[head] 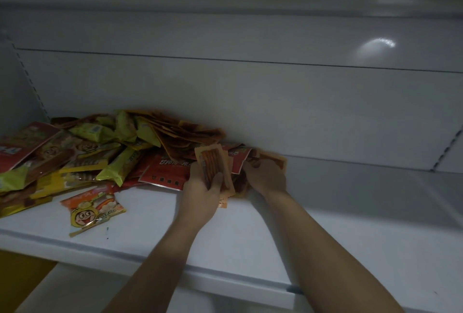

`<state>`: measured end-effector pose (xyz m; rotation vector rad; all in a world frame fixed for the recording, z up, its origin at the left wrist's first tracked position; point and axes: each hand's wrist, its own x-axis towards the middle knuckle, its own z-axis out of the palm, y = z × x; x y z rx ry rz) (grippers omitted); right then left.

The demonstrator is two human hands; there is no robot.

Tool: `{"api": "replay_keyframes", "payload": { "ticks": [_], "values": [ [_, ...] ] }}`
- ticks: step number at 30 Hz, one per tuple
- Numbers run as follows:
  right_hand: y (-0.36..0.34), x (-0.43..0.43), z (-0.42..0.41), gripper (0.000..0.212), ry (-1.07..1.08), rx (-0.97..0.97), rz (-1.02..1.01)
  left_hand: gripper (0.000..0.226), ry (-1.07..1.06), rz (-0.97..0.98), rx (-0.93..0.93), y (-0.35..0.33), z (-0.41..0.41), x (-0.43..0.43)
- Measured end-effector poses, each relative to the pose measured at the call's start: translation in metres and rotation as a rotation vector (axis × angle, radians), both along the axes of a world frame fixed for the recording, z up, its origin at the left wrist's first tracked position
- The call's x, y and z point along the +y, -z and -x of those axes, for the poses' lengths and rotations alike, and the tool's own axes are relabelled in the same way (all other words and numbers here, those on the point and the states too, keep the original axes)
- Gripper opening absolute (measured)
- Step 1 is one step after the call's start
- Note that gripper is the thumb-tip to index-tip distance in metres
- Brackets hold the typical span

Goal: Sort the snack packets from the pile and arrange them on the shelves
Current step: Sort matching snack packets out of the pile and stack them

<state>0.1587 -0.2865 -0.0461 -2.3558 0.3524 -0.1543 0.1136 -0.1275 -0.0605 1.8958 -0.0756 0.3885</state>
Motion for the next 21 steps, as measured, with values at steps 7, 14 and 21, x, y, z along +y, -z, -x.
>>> {"api": "replay_keyframes", "payload": {
  "ticks": [7, 14, 21],
  "values": [
    [0.001, 0.003, -0.001, 0.043, 0.001, 0.005, -0.081, 0.035, 0.015, 0.046, 0.016, -0.002, 0.002, 0.0],
    [0.0, 0.007, -0.003, 0.033, -0.049, 0.009, 0.009, 0.03, 0.025, 0.032, 0.029, -0.002, 0.003, 0.0],
    [-0.001, -0.009, -0.006, 0.01, -0.063, -0.064, -0.327, 0.03, 0.03, 0.039, 0.02, -0.001, -0.001, 0.001]
  ]
}}
